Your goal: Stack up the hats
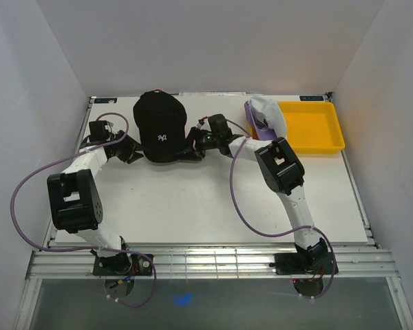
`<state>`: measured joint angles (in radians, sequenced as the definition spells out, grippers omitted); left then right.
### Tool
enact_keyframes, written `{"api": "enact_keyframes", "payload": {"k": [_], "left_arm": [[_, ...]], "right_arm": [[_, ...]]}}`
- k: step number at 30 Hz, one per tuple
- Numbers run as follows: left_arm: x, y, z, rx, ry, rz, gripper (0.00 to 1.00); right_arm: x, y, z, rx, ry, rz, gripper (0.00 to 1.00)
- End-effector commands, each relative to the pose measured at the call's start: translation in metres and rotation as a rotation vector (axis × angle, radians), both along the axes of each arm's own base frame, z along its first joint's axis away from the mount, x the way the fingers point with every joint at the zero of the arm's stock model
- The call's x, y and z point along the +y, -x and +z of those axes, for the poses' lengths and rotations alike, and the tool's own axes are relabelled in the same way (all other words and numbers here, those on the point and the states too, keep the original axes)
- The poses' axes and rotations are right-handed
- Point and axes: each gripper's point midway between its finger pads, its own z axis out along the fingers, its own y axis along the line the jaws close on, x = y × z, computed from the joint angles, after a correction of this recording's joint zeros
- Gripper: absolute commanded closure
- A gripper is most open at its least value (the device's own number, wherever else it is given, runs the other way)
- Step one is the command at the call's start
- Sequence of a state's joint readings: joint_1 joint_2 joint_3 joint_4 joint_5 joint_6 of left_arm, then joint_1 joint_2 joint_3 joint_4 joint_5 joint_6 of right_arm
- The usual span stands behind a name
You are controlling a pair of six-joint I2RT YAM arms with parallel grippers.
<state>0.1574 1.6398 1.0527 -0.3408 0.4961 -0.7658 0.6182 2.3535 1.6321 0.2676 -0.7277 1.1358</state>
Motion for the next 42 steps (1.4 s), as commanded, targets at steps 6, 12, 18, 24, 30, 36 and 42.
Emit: {"api": "enact_keyframes", "payload": {"k": [6, 12, 18, 24, 30, 36, 42], "left_arm": [[0.000, 0.006, 0.011, -0.032, -0.026, -0.019, 0.53], [0.000, 0.008, 0.016, -0.044, -0.035, -0.027, 0.53], [0.001, 0.009, 0.021, -0.050, -0.053, -0.035, 0.53], [0.002, 0.015, 0.019, -0.038, -0.064, -0.042, 0.53], [0.002, 0.018, 0.025, -0.051, -0.070, -0.049, 0.52], [0.001, 0.021, 0.038, -0.084, -0.084, -0.062, 0.49], [-0.004, 0.032, 0.055, -0.134, -0.087, -0.097, 0.47]], "right_arm": [[-0.003, -0.010, -0.005, -0.026, 0.010, 0.001, 0.46], [-0.008, -0.015, -0.001, -0.040, 0.014, -0.005, 0.46], [-0.010, -0.018, 0.012, -0.069, 0.007, -0.004, 0.46], [-0.013, -0.018, 0.023, -0.090, 0.000, -0.008, 0.46], [-0.018, -0.015, 0.033, -0.111, -0.001, -0.009, 0.45], [-0.031, -0.013, 0.048, -0.142, 0.005, -0.016, 0.45], [-0.047, -0.009, 0.076, -0.212, 0.014, -0.006, 0.45]]}}
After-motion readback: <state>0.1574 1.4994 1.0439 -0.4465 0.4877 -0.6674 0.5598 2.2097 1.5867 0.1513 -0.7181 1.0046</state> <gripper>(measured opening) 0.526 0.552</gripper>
